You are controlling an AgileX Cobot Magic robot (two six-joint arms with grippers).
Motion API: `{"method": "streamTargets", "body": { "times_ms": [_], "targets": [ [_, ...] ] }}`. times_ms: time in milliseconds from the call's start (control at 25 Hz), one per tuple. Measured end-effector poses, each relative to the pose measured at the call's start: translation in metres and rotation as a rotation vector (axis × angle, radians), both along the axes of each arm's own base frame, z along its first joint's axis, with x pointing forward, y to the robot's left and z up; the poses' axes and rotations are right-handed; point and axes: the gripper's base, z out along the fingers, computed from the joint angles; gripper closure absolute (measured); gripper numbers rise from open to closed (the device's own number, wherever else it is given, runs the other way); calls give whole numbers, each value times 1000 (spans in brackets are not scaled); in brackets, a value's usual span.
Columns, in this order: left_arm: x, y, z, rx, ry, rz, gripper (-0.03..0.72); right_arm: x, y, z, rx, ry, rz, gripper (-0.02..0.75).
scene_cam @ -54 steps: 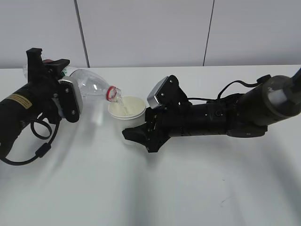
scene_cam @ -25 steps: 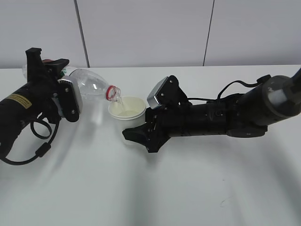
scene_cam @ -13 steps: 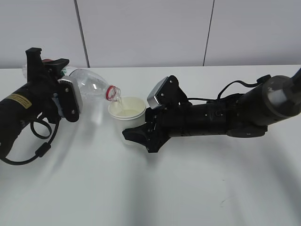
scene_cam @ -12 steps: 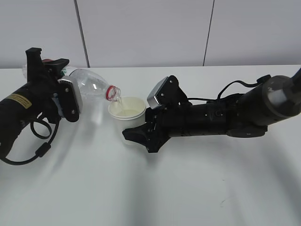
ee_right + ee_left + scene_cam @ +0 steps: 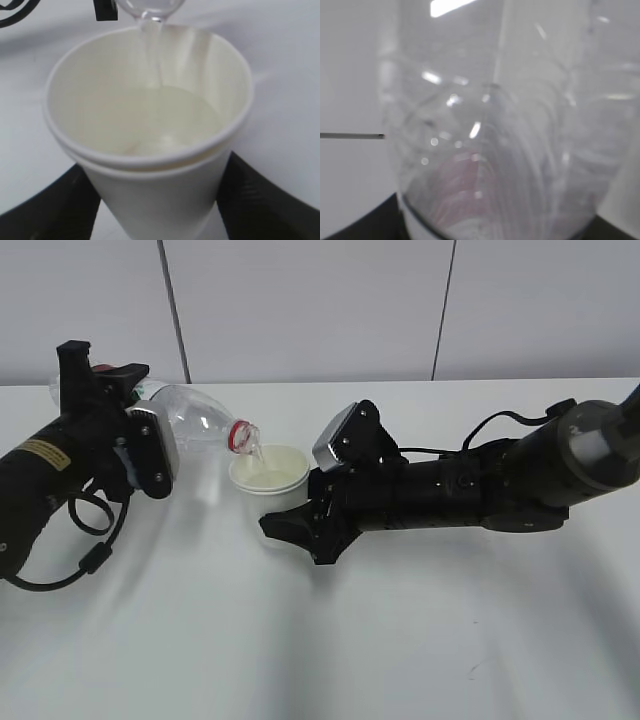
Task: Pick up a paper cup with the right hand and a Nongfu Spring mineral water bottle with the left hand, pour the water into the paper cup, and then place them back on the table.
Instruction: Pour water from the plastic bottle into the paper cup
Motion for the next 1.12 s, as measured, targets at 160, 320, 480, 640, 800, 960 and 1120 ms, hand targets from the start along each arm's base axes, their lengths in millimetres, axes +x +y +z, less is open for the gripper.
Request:
{"method": "streamTargets", "body": {
  "times_ms": [160, 320, 480, 640, 800, 960, 1120],
  "targets": [
    [-1, -3, 0, -8, 2, -5, 322, 0, 0, 0, 0, 0, 0, 230],
    [-1, -3, 0, -12, 3, 2, 322, 0, 0, 0, 0, 0, 0, 230],
    [0, -1, 0, -34, 9, 19, 322, 0, 0, 0, 0, 0, 0, 230],
    [0, -1, 0, -44, 12, 19, 322, 0, 0, 0, 3, 1, -5, 230],
    [0, -1, 0, -63, 18, 20, 322, 1, 0, 0, 8, 3, -12, 230],
    [0, -1, 0, -84, 24, 21, 322, 1, 0, 1, 9, 3, -14, 230],
    [0, -1, 0, -126, 36, 28, 322, 1, 0, 1, 14, 5, -21, 230]
  ]
}}
